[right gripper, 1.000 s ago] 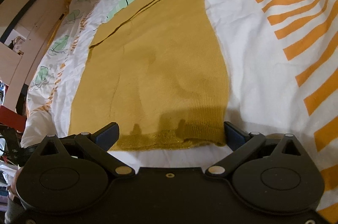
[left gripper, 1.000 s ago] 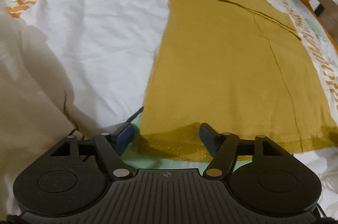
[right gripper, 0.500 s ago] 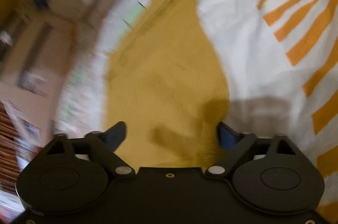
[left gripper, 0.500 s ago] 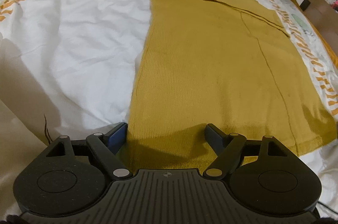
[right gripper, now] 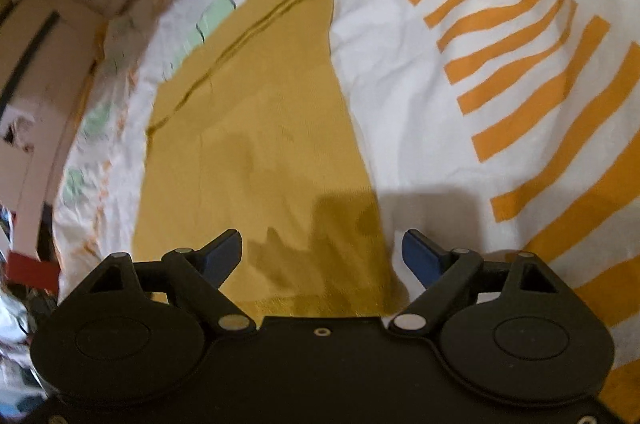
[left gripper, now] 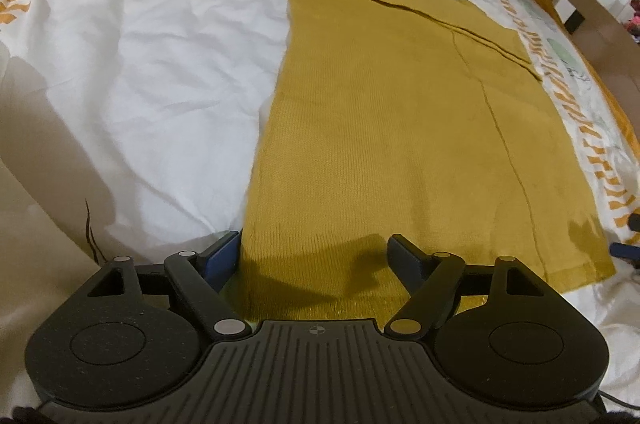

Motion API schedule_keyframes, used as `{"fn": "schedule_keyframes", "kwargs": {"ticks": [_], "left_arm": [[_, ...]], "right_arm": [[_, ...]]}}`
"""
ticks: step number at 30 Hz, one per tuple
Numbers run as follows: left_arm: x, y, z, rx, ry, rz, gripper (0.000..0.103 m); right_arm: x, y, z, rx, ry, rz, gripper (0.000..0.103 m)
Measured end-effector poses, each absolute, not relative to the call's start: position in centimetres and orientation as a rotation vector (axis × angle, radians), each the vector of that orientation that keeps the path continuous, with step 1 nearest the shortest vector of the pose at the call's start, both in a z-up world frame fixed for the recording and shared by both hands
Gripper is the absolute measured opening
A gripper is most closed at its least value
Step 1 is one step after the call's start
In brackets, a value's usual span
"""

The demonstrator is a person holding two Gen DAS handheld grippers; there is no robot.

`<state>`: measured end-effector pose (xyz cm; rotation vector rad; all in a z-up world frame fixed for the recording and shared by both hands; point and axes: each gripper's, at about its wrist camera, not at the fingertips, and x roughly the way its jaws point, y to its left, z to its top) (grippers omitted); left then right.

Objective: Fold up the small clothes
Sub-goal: 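Lower both grippers onto the sweater hem and close them on it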

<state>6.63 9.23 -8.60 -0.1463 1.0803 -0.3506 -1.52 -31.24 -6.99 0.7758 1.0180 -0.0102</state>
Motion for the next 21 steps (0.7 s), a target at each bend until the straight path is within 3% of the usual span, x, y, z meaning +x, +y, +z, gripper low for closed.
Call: {"fn": "schedule_keyframes", "kwargs": {"ticks": [5,12,19,21], "left_arm": [[6.2,9.4,-8.4,-0.139,1.096,-0.359,0.071],[6.5,9.3,-8.5,-0.125,1.098,-0.358,0.070],[6.3,9.6,-8.5,-0.139,1.071,-0.314,0.038],[6.4,9.8,-8.5,-0.157,1.064,-0.316,0.027]], "right_arm": [[-1.5,-31.5,-7.6,0.757,1.052,0.005,0.088],[-0.7,-31.2,-8.5,0.751,1.090,0.066,0.090],[-0.7,-32.1,-9.6,0.866,1.053,0.127,0.091],[-0.7,-32.1,-9.5,0.870,1.048,0.130,0.085]]}}
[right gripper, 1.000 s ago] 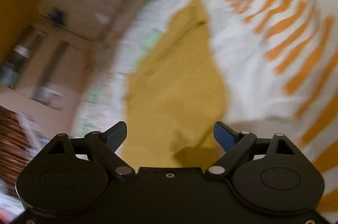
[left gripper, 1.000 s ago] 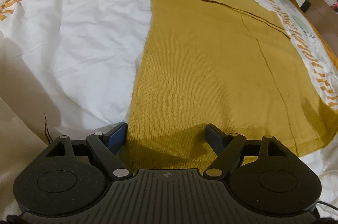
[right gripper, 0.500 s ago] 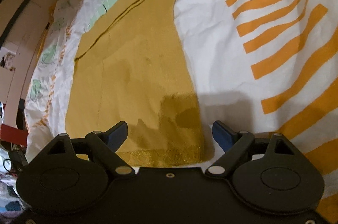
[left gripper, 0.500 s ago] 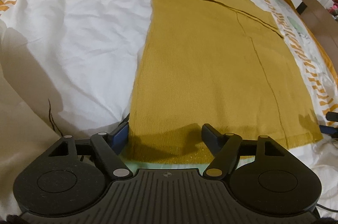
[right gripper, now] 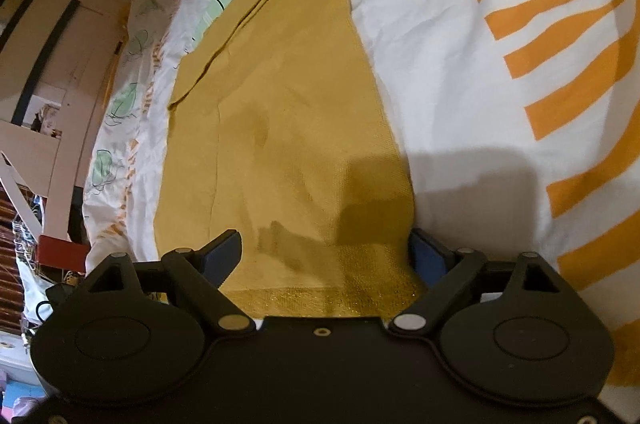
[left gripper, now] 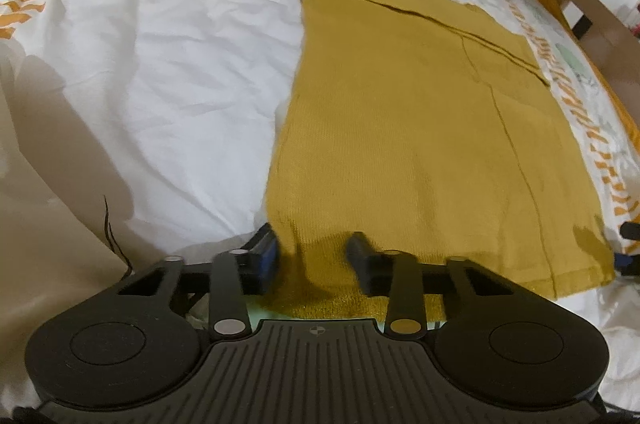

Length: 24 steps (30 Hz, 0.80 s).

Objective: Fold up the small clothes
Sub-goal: 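Lower both grippers onto the sweater hem and close them on it, then lift the hem with both grippers and fold it toward the collar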

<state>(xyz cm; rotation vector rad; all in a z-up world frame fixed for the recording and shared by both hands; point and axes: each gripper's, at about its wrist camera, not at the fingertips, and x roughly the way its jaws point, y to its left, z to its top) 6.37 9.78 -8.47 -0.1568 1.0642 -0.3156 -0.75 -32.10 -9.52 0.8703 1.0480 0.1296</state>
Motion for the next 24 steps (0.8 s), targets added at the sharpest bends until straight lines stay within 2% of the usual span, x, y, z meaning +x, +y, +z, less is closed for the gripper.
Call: {"fn": "schedule_keyframes", "kwargs": {"ticks": [2,3,4,5,6,12,24], "left_arm": [[6.4,9.9,-8.5,-0.180,1.061,-0.328,0.018],[6.4,10.0,-8.5,-0.194,1.058,-0.332,0.013],[6.5,10.1,-8.5,-0.204,1.055,-0.333,0.010],[6.5,10.2,-8.6,-0.215,1.051,-0.334,0.010],[6.5,10.3,-8.6,-0.230,1.046,-0.332,0.008],[5.9,10.9,-7.4,-0.325,0.947,-0.353,0.007],[7.1,11.2,-3.1,-0.409,0.798,-0.357,0.006]], "right_arm": [[-0.9,-32.1,-9.5,0.869,1.051,0.125,0.071],[-1.0,-32.1,-9.6,0.874,1.054,0.114,0.057],[-1.1,-32.1,-9.8,0.882,1.058,0.107,0.035],[-1.1,-32.1,-9.9,0.892,1.062,0.100,0.023],[-1.1,-32.1,-10.0,0.895,1.060,0.092,0.016],[-1.5,-31.1,-8.0,0.791,0.955,0.098,0.015],[-0.9,-31.6,-5.0,0.793,0.751,0.113,0.015]]}}
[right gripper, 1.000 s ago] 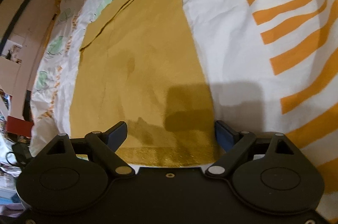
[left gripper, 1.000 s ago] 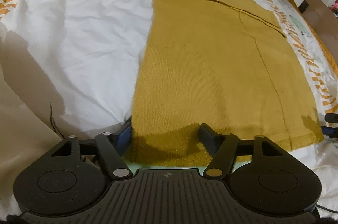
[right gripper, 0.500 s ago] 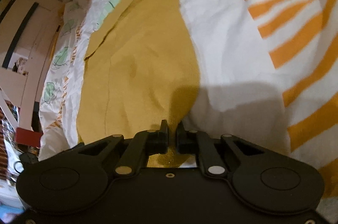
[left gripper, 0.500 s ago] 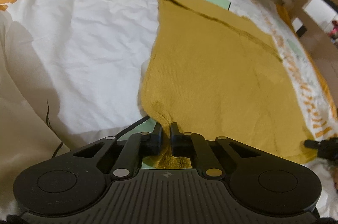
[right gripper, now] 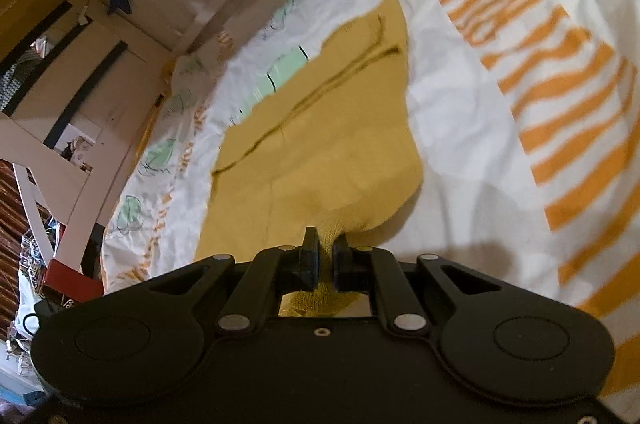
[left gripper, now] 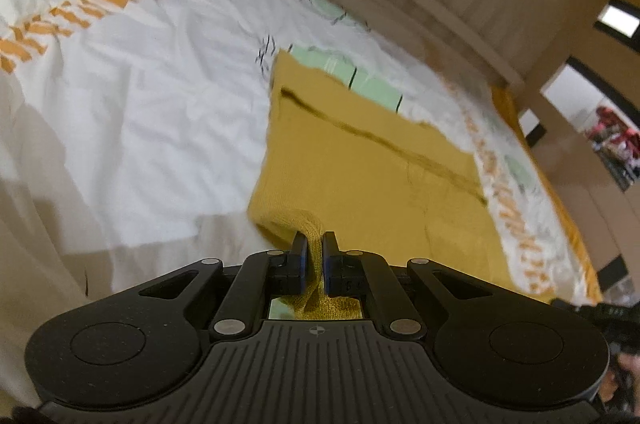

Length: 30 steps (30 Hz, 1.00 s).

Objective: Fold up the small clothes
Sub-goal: 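Lift the hem with both grippers and fold it toward the collar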

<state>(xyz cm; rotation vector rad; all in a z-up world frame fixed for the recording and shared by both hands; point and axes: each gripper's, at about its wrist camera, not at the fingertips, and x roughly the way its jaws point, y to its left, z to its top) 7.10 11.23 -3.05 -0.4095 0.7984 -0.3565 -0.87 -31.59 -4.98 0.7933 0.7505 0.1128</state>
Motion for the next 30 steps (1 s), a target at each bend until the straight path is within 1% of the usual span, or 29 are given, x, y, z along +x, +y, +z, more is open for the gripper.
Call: {"fn": "schedule_keyframes", "kwargs": {"ticks": [15,23,30], "left_arm": [[14.9,8.9,3.8,-0.376,0.668,-0.379,0.006],[20.3,7.9,3.5,-0.425,0.648,-0.344,0.006],[25.4,6.5,2.0,-0.428,0.641,-0.312,0.006]], "right_arm": [[6.8,-33.4,-0.2,0.770,0.635,0.139,0.015],[12.0,-35.5,-0.4,0.785,0.615,0.094,0.015],[17.2,-37.0,-2.4,0.793,0.638,0.059,0.015]]}}
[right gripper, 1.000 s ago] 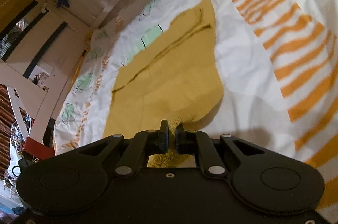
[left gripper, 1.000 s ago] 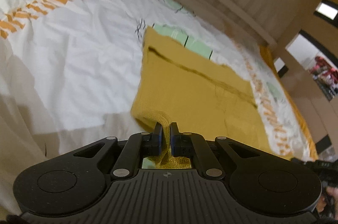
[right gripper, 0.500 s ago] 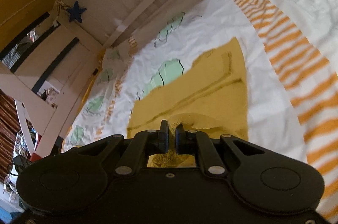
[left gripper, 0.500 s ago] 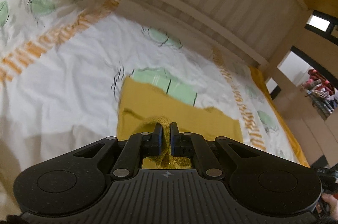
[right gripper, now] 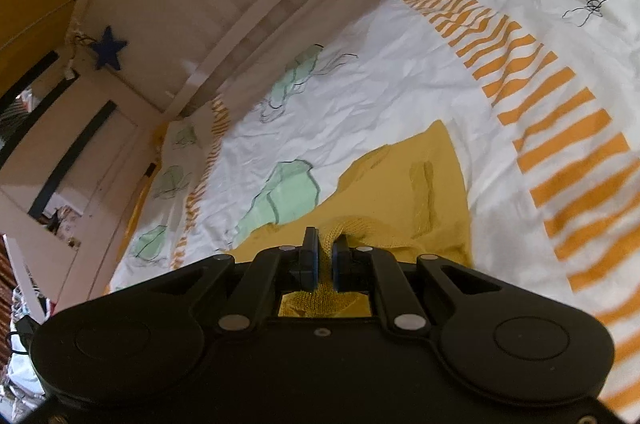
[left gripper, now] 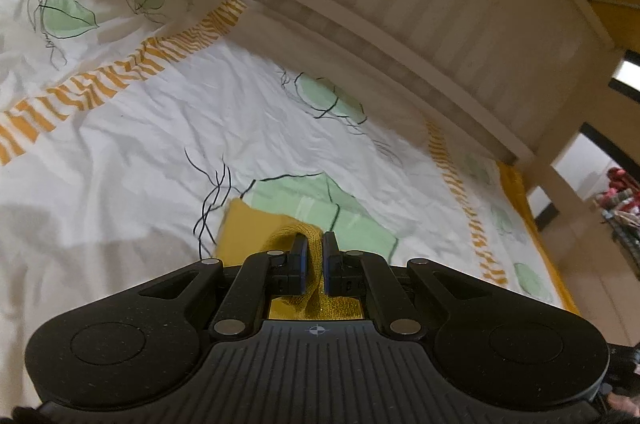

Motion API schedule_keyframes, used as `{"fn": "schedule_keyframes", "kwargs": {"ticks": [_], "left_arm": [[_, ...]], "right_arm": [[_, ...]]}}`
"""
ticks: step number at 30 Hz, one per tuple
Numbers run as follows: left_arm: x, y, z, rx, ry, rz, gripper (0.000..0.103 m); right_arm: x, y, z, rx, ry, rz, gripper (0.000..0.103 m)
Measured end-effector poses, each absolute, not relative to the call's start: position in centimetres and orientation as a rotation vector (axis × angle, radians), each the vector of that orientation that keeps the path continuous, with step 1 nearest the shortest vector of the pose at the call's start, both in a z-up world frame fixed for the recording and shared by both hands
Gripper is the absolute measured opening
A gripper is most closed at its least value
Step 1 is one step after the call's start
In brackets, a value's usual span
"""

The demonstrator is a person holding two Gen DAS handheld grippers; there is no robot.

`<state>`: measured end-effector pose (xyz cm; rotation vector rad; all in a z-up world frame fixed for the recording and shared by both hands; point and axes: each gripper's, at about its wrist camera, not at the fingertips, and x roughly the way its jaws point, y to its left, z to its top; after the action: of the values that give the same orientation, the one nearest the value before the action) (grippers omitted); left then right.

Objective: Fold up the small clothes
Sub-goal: 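Lift the hem with both grippers and fold it toward the collar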

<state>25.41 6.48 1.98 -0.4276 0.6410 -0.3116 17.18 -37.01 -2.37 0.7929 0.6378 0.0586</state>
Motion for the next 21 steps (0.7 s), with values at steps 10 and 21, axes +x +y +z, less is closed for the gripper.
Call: {"fn": "schedule_keyframes", "kwargs": {"ticks": [10,21], "left_arm": [[31.1,5.1,-2.7,-0.406,0.712,-0.251,0.006],[34.6,4.1,-5.3,-0.420,0.745,-0.235,0.007]], "right_arm": [[22.5,-38.1,-7.3,0.804,0.692,0.014,0.015],[24.9,-39.1,-9.0,0.745,0.692,0.019,0.015]]}}
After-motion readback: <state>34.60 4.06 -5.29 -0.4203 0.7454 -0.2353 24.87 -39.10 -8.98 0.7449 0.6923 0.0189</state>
